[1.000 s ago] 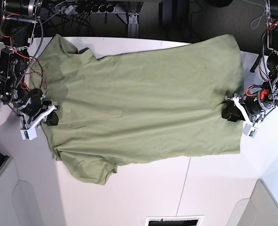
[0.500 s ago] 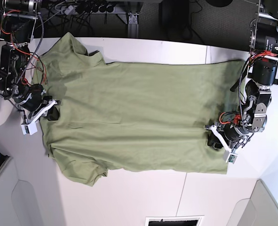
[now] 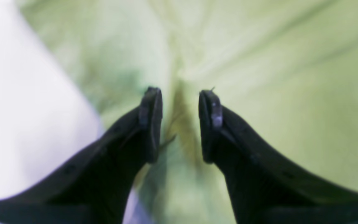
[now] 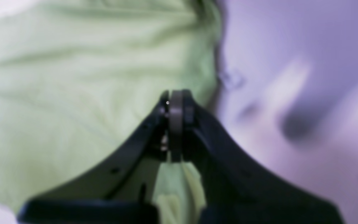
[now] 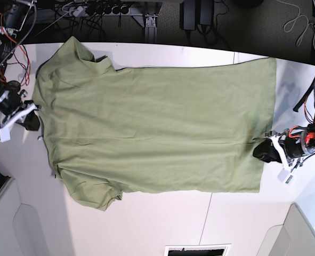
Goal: Layout the t-shirt on the table in an organized manner, then fold the t-shirt properly
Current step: 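Release and regrasp the shirt's collar-side corners with both grippers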
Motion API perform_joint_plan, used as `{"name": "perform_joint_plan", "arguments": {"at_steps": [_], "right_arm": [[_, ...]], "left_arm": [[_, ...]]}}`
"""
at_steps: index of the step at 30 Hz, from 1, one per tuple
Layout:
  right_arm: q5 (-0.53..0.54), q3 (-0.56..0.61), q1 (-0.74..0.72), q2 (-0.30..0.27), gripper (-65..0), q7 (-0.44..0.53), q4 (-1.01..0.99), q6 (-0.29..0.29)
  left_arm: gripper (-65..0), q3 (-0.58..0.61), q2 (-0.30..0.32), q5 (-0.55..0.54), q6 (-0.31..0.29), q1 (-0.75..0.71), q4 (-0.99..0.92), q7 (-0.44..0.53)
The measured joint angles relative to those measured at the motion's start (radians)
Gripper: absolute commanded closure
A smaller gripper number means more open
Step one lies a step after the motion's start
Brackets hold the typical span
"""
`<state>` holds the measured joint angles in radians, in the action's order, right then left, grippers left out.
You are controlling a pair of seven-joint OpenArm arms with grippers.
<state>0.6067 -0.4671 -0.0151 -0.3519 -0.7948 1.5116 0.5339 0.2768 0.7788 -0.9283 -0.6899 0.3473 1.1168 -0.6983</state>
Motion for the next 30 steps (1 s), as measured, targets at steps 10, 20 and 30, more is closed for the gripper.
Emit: {"name": "perform_joint_plan", "arguments": {"at_steps": [10, 20, 30], "right_arm": [[0.135, -0.157, 0.323, -0.012, 0.0, -0.076, 0.163, 0.027], [0.162, -0.193, 0.473, -0.008, -26.8, -0.097, 0.212, 0.028], [0.194, -0.186, 0.475, 0.006, -27.3, -0.138, 0.211, 0.028]], "left_arm": [[-25.9, -0.050, 0.139, -0.168, 0.000, -0.286, 0.108, -0.106], [-30.6, -0.362, 0.139, -0.259, 0.000, -0.544, 0.109, -0.138], [-30.6, -0.416, 0.132, -0.274, 0.000, -0.661, 0.110, -0.144]]}}
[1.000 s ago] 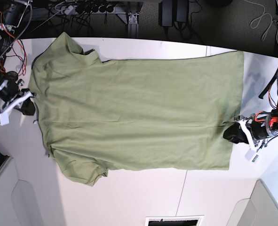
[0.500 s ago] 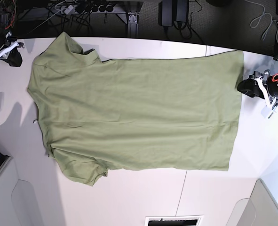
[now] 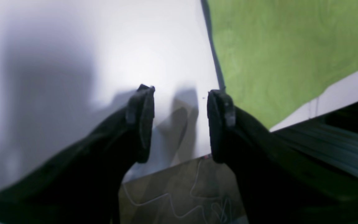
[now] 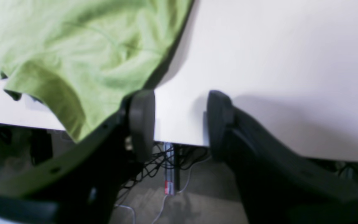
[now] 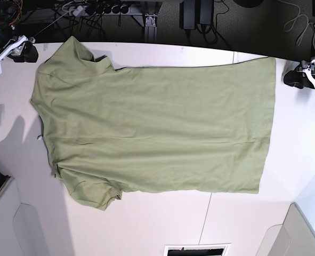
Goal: Layout the t-shirt on the table in an organized manner, then fold the t-shirt properly
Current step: 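Release and regrasp the shirt's collar-side corners with both grippers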
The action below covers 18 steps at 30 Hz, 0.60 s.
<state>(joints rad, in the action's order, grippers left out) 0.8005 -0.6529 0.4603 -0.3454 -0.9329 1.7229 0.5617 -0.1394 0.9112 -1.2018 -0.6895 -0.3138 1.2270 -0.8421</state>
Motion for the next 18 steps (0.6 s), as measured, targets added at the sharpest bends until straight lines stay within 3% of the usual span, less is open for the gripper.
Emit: {"name": "perform_joint_plan", "arguments": {"at_steps": [5, 11, 18], "right_arm": [[0.000, 0.027, 0.000, 0.031, -27.3, -0.008, 0.000, 0.000], [0.008, 0.145, 0.000, 0.029, -27.2, -0.009, 0.001, 0.000], [0.015, 0.241, -0.006, 0.029, -27.2, 0.008, 0.005, 0.008]], "left_arm": [[-30.6, -0.004, -0.028, -0.015, -0.001, 0.001, 0.003, -0.005], [-30.6, -0.007, -0.034, -0.033, -0.009, -0.006, 0.007, -0.079], [-30.5, -0.012, -0.035, -0.041, -0.016, -0.087, 0.076, -0.084]]}}
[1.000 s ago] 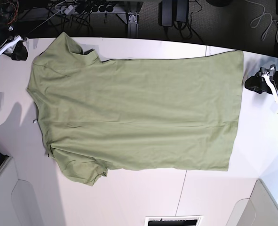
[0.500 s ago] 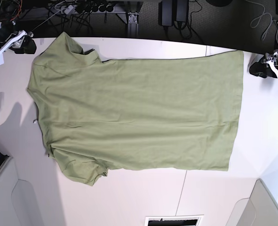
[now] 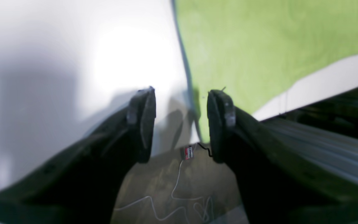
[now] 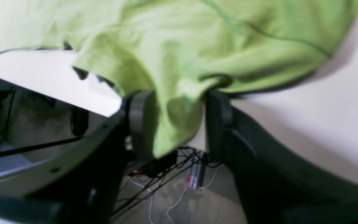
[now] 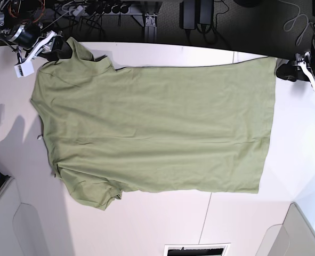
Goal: Layout the t-shirt on the table in an organized manner, then fold the t-shirt properly
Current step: 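Release and regrasp the shirt's collar-side corners with both grippers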
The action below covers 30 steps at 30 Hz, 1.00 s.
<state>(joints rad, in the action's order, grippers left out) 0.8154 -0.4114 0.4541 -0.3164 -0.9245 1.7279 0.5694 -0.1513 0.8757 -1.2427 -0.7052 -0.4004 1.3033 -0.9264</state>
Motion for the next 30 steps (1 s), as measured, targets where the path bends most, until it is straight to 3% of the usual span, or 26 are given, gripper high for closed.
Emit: {"name": "perform_joint_plan", "arguments": {"at_steps": [13, 15, 17, 21, 22, 30], "right_arm": [[0.000, 0.008, -0.001, 0.045, -27.1, 0.030, 0.000, 0.000], [0.000, 0.008, 0.000, 0.045, -26.2, 0.035, 0.000, 0.000], [-0.002, 0.008, 0.000, 0.045, -22.5, 0.041, 0.000, 0.000], [-0.018, 0.009, 0.000, 0.046, -5.5, 0.048, 0.000, -0.001], [-0.020, 0.010, -0.001, 0.046, 0.0, 0.049, -0.001, -0.002], [-0.047, -0.008, -0.016, 0.048, 0.0, 0.041, 0.013, -0.002]], "left_arm": [[-30.0, -0.006, -0.071, 0.031, -0.016, -0.022, 0.027, 0.044], [-24.9, -0.007, -0.076, 0.034, -0.018, -0.022, 0.027, 0.045], [-15.7, -0.007, -0.082, 0.046, -0.018, -0.020, 0.027, 0.048], [-1.0, -0.004, -0.095, 0.051, -0.016, -0.024, 0.027, 0.060], [0.0, -0.003, -0.095, 0.053, -0.016, -0.024, 0.026, 0.070], [0.0, 0.006, -0.079, 0.040, 0.004, -0.034, 0.079, 0.092]]}}
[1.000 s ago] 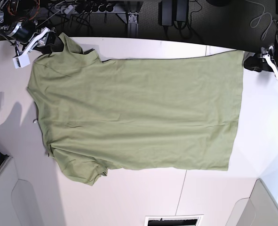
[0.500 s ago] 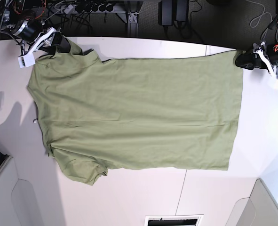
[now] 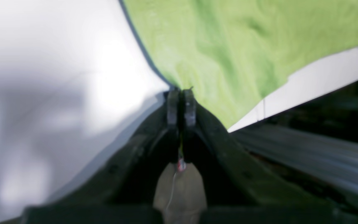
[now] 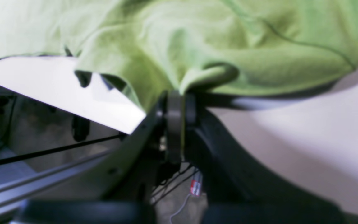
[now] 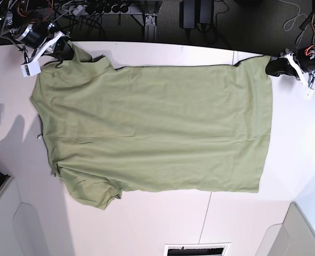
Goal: Layout the t-shirt on the table in an organized manner, then fold the t-shirt properly
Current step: 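Release and regrasp the shirt's collar-side corners with both grippers, then lift the collar-side edge with both grippers and fold it over the hem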
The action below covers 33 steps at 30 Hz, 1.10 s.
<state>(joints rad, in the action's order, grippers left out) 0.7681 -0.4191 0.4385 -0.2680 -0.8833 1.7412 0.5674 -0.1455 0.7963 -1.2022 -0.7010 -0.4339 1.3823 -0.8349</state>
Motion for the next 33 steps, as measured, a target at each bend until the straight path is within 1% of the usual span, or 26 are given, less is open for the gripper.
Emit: {"name": "perform_joint_plan", "arguments": {"at_steps": [3, 7, 8, 12, 15, 17, 22, 25, 27, 31, 33], "right_arm": [[-0.006, -0.045, 0.002, 0.000, 0.0, -0.008, 0.055, -0.003], [0.010, -0.116, 0.001, -0.003, 0.0, -0.001, 0.135, -0.002], [0.013, -0.127, -0.003, -0.005, 0.0, -0.001, 0.146, -0.002], [0.010, -0.140, -0.050, -0.032, 0.0, -0.004, 0.149, 0.000], [0.010, -0.141, -0.110, -0.043, 0.0, -0.006, 0.148, 0.002], [0.010, -0.141, -0.153, -0.048, 0.0, -0.003, 0.142, 0.003], [0.002, -0.140, -0.256, -0.045, 0.0, -0.008, 0.074, 0.010], [0.008, -0.140, -0.321, -0.046, 0.0, 0.000, 0.014, 0.010], [0.006, -0.127, -0.344, -0.046, 0.0, 0.002, -0.020, 0.003], [-0.014, -0.071, -0.388, -0.045, 0.0, 0.003, -0.071, 0.001], [-0.039, -0.036, -0.430, -0.045, 0.0, 0.034, -0.085, 0.005]], "left_arm": [[0.0, 0.006, 0.023, -0.019, 0.013, -0.007, 0.056, -0.029], [0.0, -0.008, 0.040, -0.027, 0.013, 0.000, 0.126, 0.014], [0.0, -0.017, 0.040, -0.016, 0.012, 0.012, 0.129, 0.026], [0.0, -0.026, 0.040, 0.085, 0.013, 0.058, 0.126, 0.078], [0.0, -0.026, 0.040, 0.102, 0.013, 0.066, 0.127, 0.137], [0.0, -0.026, 0.038, 0.140, 0.012, 0.066, 0.127, 0.144], [0.0, -0.026, 0.034, 0.232, 0.011, 0.075, 0.127, 0.259], [0.0, -0.026, 0.015, 0.286, 0.011, 0.117, 0.126, 0.266], [0.0, -0.026, 0.000, 0.301, 0.011, 0.138, 0.126, 0.268], [0.0, -0.026, -0.040, 0.324, 0.012, 0.178, 0.106, 0.265], [0.0, -0.026, -0.065, 0.326, 0.011, 0.215, 0.079, 0.266]]}}
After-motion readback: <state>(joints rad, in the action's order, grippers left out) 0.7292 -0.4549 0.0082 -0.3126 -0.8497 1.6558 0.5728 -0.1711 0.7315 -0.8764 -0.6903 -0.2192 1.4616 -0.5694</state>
